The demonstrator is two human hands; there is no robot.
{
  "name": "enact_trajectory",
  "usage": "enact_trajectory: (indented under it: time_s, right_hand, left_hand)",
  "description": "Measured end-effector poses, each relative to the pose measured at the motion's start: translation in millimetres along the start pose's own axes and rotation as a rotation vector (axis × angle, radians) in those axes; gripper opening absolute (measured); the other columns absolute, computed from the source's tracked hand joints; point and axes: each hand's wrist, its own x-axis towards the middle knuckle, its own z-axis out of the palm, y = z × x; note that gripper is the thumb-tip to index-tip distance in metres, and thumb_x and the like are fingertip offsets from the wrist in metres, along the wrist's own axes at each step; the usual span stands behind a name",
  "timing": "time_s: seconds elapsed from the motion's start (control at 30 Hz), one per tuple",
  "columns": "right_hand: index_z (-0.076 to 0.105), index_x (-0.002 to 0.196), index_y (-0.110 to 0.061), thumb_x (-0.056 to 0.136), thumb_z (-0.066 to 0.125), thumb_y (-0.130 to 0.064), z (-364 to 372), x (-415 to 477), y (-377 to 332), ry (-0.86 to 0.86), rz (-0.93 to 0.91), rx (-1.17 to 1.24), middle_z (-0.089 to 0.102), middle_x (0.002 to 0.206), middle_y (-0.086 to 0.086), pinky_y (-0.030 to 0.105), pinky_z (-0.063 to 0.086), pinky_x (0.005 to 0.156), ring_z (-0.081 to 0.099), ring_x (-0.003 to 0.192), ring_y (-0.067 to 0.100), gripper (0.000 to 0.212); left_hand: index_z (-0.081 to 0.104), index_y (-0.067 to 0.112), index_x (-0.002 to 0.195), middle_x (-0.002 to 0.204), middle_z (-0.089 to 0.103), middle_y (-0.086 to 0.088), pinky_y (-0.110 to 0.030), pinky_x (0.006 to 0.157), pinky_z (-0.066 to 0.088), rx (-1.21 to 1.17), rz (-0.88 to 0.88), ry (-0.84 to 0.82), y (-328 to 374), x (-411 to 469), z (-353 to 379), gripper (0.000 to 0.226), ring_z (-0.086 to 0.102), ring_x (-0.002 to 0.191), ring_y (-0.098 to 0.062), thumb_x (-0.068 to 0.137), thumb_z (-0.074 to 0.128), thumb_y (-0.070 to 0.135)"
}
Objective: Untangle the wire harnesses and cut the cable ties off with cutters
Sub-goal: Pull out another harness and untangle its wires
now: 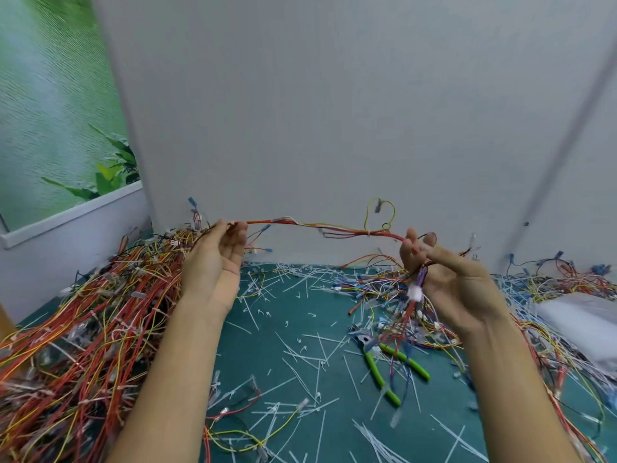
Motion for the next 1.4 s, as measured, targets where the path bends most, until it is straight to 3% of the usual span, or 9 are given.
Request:
enact_trajectory:
  time_s: [0.07, 0.1, 0.2, 0.3, 0.47, 0.67, 0.9, 1.1, 1.4]
  right_hand:
    - [0.054, 0.106, 0.002, 0.081, 0.057, 0.008, 1.9, 6.3, 4.3, 0.074, 0.063, 0.262, 0.062, 0.102, 0.018, 0.015, 0.055, 0.079, 0.069, 0.083, 0.021, 0.026]
    - [0.056, 0.105, 0.008, 0.076, 0.06, 0.012, 1.9, 8.9, 5.9, 0.108, 0.063, 0.341, 0.06, 0.099, 0.019, 0.017, 0.054, 0.079, 0.066, 0.081, 0.019, 0.029]
    - [0.061, 0.081, 0.017, 0.043, 0.073, 0.026, 1.1, 9.7, 6.5, 0.184, -0.007, 0.46, 0.059, 0.089, 0.021, 0.023, 0.056, 0.076, 0.058, 0.085, 0.02, 0.041]
    - [0.06, 0.087, 0.016, 0.05, 0.067, 0.02, 1.0, 5.8, 2.5, 0.234, -0.055, 0.442, 0.059, 0.092, 0.019, 0.023, 0.058, 0.06, 0.059, 0.084, 0.019, 0.038]
    - [0.056, 0.103, 0.013, 0.089, 0.049, 0.012, 0.8, 4.4, -0.5, 0.278, -0.072, 0.498, 0.057, 0.097, 0.019, 0.023, 0.058, 0.058, 0.057, 0.088, 0.018, 0.015]
    - [0.053, 0.112, 0.007, 0.101, 0.041, 0.007, -0.3, 5.4, 0.0, 0.247, -0.117, 0.473, 0.055, 0.098, 0.015, 0.023, 0.056, 0.06, 0.056, 0.084, 0.017, 0.016]
    - [0.039, 0.126, -0.001, 0.081, 0.048, 0.014, -1.5, 6.4, 2.0, 0.128, -0.152, 0.512, 0.055, 0.099, 0.016, 0.022, 0.051, 0.066, 0.057, 0.087, 0.017, 0.048]
    - [0.048, 0.1, -0.007, 0.08, 0.055, 0.011, -0.2, 7.3, 6.7, 0.159, -0.147, 0.367, 0.051, 0.102, 0.004, 0.019, 0.041, 0.075, 0.062, 0.084, 0.017, 0.028]
    - [0.056, 0.097, -0.011, 0.08, 0.058, 0.005, 3.6, 3.4, 7.9, 0.094, -0.159, 0.114, 0.061, 0.085, -0.001, 0.021, 0.038, 0.067, 0.063, 0.082, 0.012, 0.023]
  left_hand:
    - [0.063, 0.01, 0.097, 0.085, 0.077, -0.012, -0.022, 0.064, 0.06, -0.02, -0.04, -0.031, -6.8, -3.4, 3.4, 0.004, 0.076, 0.08, -0.016, 0.1, 0.06, 0.012]
    - [0.063, 0.012, 0.099, 0.09, 0.077, -0.014, -0.022, 0.066, 0.06, -0.033, -0.064, -0.059, -10.1, -5.3, 4.9, 0.005, 0.076, 0.084, -0.018, 0.101, 0.059, 0.015]
    - [0.063, 0.013, 0.105, 0.11, 0.074, -0.02, -0.027, 0.078, 0.062, -0.075, -0.147, -0.169, -16.9, -10.2, 8.5, 0.017, 0.074, 0.104, -0.025, 0.104, 0.054, 0.027]
    - [0.062, 0.009, 0.116, 0.121, 0.07, -0.025, -0.033, 0.088, 0.06, -0.082, -0.199, -0.239, -20.7, -12.9, 9.1, 0.031, 0.069, 0.115, -0.032, 0.107, 0.044, 0.033]
    - [0.058, 0.008, 0.126, 0.128, 0.066, -0.025, -0.036, 0.092, 0.059, -0.024, -0.257, -0.313, -20.6, -13.5, 9.1, 0.039, 0.066, 0.12, -0.034, 0.109, 0.035, 0.034]
    - [0.057, 0.013, 0.13, 0.128, 0.068, -0.018, -0.035, 0.094, 0.053, 0.106, -0.225, -0.358, -14.4, -14.3, 12.1, 0.037, 0.066, 0.121, -0.029, 0.109, 0.035, 0.035]
    - [0.062, 0.018, 0.114, 0.124, 0.071, -0.015, -0.031, 0.087, 0.057, 0.162, -0.173, -0.371, -10.4, -20.5, 17.7, 0.016, 0.067, 0.119, -0.028, 0.103, 0.053, 0.025]
    - [0.062, 0.01, 0.101, 0.096, 0.073, -0.009, -0.027, 0.083, 0.059, 0.125, -0.079, -0.361, -14.2, -26.0, 24.0, 0.02, 0.073, 0.101, -0.023, 0.084, 0.069, 0.018]
    - [0.057, 0.013, 0.103, 0.097, 0.072, -0.012, -0.029, 0.079, 0.06, 0.127, 0.119, -0.401, -12.7, -26.8, 23.5, 0.014, 0.074, 0.095, -0.026, 0.094, 0.061, 0.003]
